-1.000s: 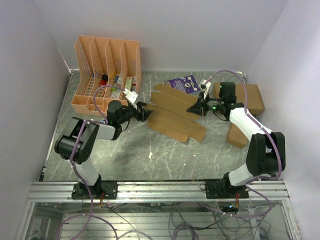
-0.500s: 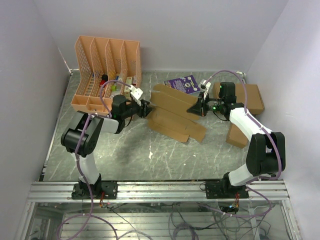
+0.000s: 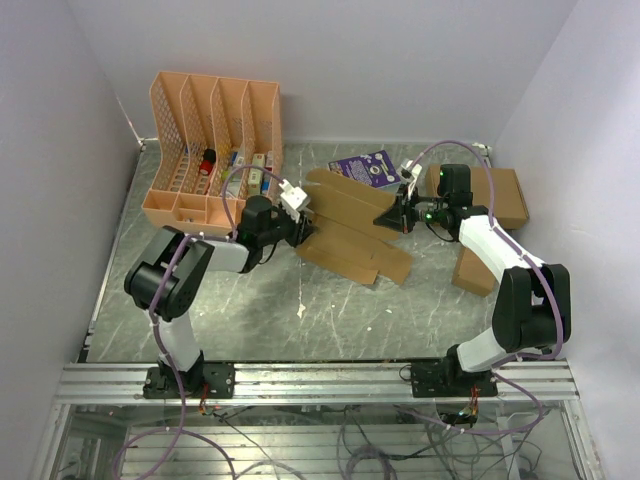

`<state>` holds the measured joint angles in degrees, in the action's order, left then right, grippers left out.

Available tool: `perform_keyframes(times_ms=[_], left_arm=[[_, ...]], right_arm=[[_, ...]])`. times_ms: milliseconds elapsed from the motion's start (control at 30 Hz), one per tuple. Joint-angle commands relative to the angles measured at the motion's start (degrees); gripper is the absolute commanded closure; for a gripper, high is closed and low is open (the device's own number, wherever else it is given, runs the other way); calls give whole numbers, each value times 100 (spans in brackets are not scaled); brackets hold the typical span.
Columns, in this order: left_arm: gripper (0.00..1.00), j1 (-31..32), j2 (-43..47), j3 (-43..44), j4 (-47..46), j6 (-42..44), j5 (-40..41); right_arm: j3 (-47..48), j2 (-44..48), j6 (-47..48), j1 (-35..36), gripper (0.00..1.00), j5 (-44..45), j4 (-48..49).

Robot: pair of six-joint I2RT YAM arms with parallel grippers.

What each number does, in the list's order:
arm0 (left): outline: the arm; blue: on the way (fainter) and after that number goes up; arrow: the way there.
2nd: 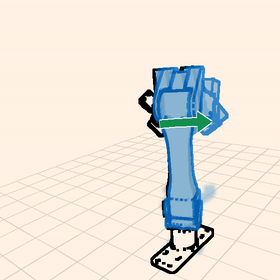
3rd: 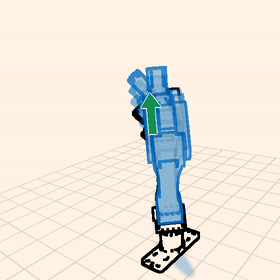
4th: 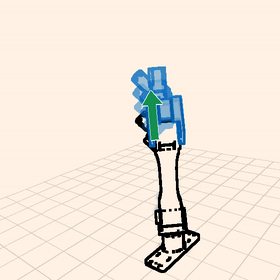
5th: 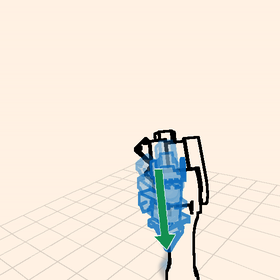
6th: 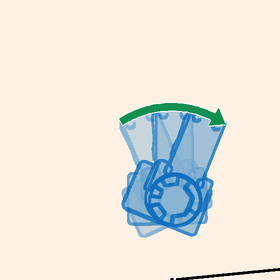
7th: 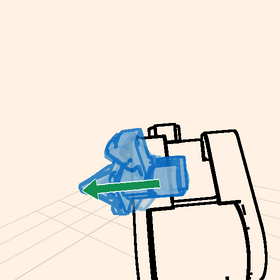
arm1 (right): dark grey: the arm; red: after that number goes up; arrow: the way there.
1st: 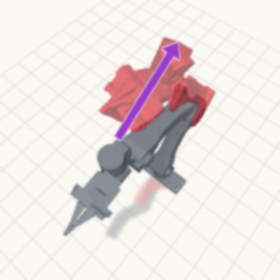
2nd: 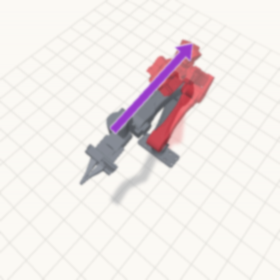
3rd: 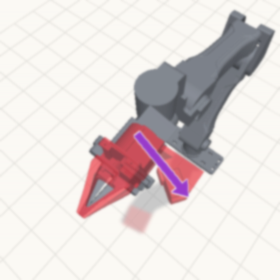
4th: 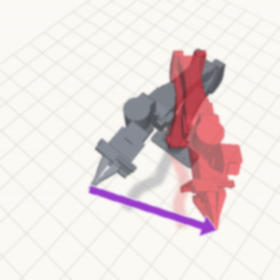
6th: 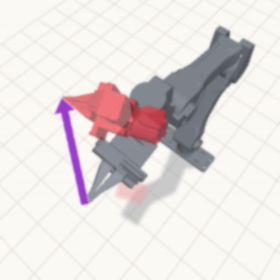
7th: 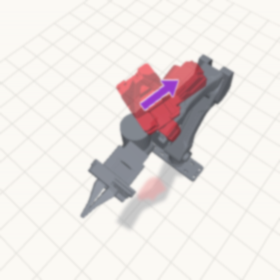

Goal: Fold the paper box

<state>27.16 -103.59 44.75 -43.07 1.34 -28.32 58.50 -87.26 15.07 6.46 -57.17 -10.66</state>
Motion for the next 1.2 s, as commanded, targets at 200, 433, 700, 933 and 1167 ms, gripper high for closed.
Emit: perform_keyframes(times_ms=[200,433,700,933,1167], left_arm=[[68,393,395,591,1504,-240,1576],[66,463,321,800,1537,-487,1494],[66,578,109,1282,1948,-655,1333],[62,702,267,1315,2456,-793,2145],[52,703,559,1059,2606,-914,2404]], right_arm=[[110,-6,-13,48,100,-57,-34],[92,17,-52,57,100,-75,-3],[74,21,-75,90,100,-71,28],[61,55,-48,128,100,70,41],[65,53,-50,136,100,152,37]])
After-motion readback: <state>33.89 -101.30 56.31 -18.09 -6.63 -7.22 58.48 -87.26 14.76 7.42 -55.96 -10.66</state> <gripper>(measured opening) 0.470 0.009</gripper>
